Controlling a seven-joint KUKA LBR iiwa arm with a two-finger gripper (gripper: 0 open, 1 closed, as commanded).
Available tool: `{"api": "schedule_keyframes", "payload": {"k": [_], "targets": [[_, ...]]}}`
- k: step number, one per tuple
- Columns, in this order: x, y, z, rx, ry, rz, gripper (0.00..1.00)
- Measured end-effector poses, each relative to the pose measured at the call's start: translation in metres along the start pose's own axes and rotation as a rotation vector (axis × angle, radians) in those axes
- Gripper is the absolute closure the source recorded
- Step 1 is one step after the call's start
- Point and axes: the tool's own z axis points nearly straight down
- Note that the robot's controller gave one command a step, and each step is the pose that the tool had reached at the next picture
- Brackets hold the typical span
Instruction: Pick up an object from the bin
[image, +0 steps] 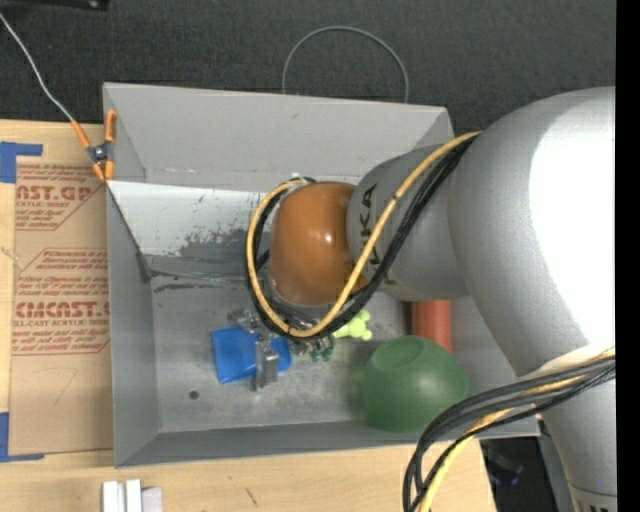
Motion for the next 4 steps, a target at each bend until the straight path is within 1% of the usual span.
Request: {"api": "schedule_keyframes", "payload": {"k": [1, 2, 4], "targets": [[0.0, 0.0, 0.0, 0.0, 0.0, 0.0, 0.0], [0.0, 0.0001, 0.0, 0.0, 0.0, 0.0, 1.0], [0.0, 0.0001, 0.0, 0.0, 0.0, 0.0, 1.0]]}}
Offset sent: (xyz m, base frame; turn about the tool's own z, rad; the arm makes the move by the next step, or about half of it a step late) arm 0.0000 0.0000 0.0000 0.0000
